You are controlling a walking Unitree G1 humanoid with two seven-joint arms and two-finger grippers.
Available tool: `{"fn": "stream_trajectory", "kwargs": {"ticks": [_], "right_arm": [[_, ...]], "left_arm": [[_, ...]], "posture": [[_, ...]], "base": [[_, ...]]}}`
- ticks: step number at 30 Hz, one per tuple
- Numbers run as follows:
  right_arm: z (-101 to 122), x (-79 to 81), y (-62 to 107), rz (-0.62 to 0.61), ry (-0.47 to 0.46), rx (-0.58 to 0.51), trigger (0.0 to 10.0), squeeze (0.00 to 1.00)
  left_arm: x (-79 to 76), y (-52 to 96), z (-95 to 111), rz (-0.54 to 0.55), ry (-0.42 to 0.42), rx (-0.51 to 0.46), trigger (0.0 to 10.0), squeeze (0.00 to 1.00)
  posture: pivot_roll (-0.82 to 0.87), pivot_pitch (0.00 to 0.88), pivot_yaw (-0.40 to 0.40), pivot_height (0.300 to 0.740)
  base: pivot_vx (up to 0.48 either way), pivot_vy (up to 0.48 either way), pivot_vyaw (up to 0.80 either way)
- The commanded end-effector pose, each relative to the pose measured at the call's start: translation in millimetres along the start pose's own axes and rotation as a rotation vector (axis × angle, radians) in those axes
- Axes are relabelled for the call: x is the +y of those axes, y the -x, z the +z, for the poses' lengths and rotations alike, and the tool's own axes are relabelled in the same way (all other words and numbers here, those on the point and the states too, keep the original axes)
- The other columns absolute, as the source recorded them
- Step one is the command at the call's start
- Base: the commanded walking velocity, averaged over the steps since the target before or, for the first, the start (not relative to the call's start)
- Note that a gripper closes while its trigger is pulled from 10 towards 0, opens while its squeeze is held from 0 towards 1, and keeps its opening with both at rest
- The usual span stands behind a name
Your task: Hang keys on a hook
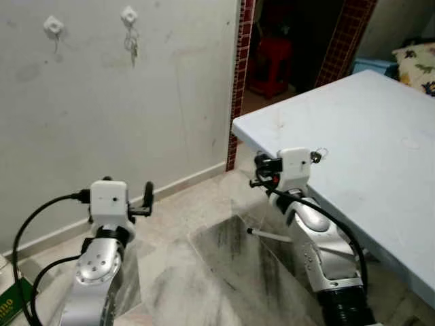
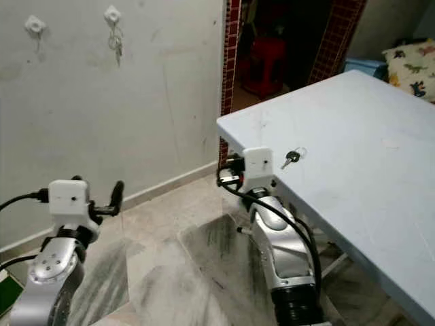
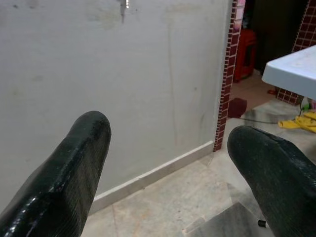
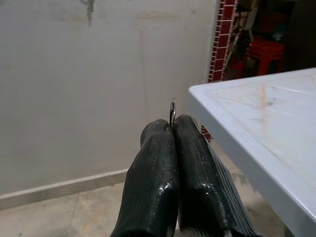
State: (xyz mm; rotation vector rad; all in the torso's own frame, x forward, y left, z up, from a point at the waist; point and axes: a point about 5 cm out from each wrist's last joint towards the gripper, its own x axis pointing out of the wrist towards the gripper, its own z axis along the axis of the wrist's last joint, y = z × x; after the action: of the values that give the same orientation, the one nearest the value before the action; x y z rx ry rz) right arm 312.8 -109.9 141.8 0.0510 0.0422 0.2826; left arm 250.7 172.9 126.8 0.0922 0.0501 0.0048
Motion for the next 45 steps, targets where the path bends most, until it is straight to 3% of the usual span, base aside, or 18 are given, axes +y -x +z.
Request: {"fn": "stream_trajectory", "kwargs": {"ticks": [1,21,28,45], "right_arm": [[8.3,1.8,-3.1,0.000,0.010,-0.031,10.0,0.00],[8.4,3.9,-6.2,0.012,0.007,-0.035,10.0,0.00],[8.2,3.4,-6.0,0.010,0.007,-0.040,10.0,0.00],[11.1,3.8,-4.5,0.004,0.008,-0.072,10.0,0.00]], "left_arm": [[0.5,-0.8,3.3,-0.011,-0.007,-0.015,10.0,0.00],[0.8,1.0,1.1,-0.041,0.029,-0.010,10.0,0.00],[-0.2,2.3,1.0,-0.054,0.038,-0.011,10.0,0.00],[-2.0,5.0,1.8,-0.082,0.053,-0.021,10.0,0.00]], "posture": [[0.18,0.000,-0.024,0.740],[0.19,0.000,-0.027,0.740],[0.19,0.000,-0.029,0.740],[0.19,0.000,-0.027,0.740]], "base": [[0.000,0.000,0.80],[0.000,0.000,0.78],[0.000,0.000,0.00],[0.423,0.000,0.00]]}}
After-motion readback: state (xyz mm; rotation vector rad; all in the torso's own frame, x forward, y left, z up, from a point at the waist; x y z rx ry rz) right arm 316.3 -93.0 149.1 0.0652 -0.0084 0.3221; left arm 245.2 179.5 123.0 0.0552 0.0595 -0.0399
